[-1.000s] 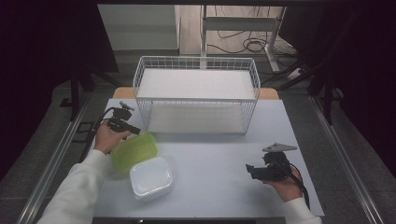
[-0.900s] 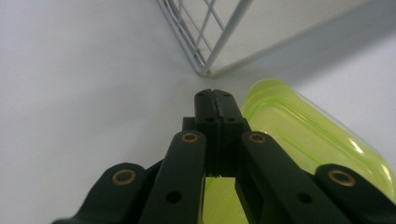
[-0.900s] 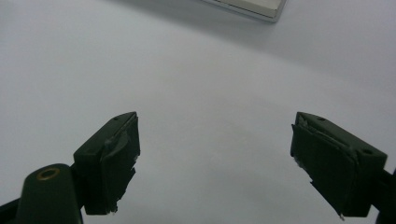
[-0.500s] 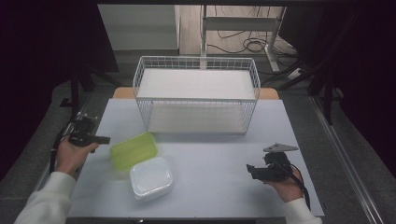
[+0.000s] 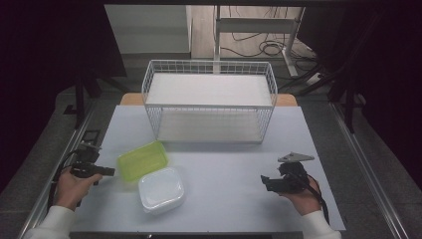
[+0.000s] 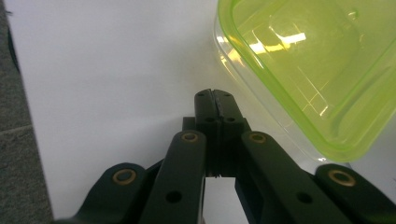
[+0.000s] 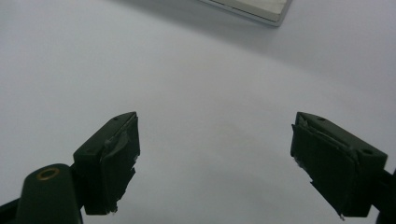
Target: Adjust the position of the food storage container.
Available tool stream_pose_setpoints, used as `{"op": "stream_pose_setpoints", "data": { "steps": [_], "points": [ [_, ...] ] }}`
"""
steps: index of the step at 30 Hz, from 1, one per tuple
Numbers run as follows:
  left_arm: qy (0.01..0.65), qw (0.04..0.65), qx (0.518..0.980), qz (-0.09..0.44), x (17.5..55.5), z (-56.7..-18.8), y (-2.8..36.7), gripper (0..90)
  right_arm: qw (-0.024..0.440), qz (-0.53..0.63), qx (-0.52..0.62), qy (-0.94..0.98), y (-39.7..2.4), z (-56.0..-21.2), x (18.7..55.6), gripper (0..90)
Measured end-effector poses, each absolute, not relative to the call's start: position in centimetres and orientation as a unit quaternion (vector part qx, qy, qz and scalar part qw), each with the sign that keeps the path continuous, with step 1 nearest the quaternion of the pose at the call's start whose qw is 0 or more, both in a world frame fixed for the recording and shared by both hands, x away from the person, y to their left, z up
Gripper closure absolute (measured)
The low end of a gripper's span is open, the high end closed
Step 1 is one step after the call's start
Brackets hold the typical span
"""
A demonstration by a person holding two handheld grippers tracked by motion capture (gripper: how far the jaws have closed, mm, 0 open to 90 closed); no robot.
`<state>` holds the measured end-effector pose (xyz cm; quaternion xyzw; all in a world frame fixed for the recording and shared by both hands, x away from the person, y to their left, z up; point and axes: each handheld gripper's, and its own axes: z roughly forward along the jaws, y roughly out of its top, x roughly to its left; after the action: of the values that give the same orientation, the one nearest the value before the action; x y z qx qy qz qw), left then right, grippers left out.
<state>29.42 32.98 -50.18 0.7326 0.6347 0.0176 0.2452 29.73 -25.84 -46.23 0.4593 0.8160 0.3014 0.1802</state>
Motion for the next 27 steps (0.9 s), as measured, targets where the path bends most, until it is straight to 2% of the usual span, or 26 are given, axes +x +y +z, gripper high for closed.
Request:
{"op": "stream_pose_setpoints", "data": {
  "steps": [16,27],
  "points": [
    [0.633,0.245,0.735,-0.003,32.3,-50.7,31.6,90.0,0.185,0.296,0.460,0.816,-26.1,-46.3,29.7,16.0],
    [0.615,0.251,0.747,-0.012,35.1,-50.4,28.5,90.0,0.184,0.297,0.459,0.817,-26.2,-46.4,29.8,16.0]
  ]
}}
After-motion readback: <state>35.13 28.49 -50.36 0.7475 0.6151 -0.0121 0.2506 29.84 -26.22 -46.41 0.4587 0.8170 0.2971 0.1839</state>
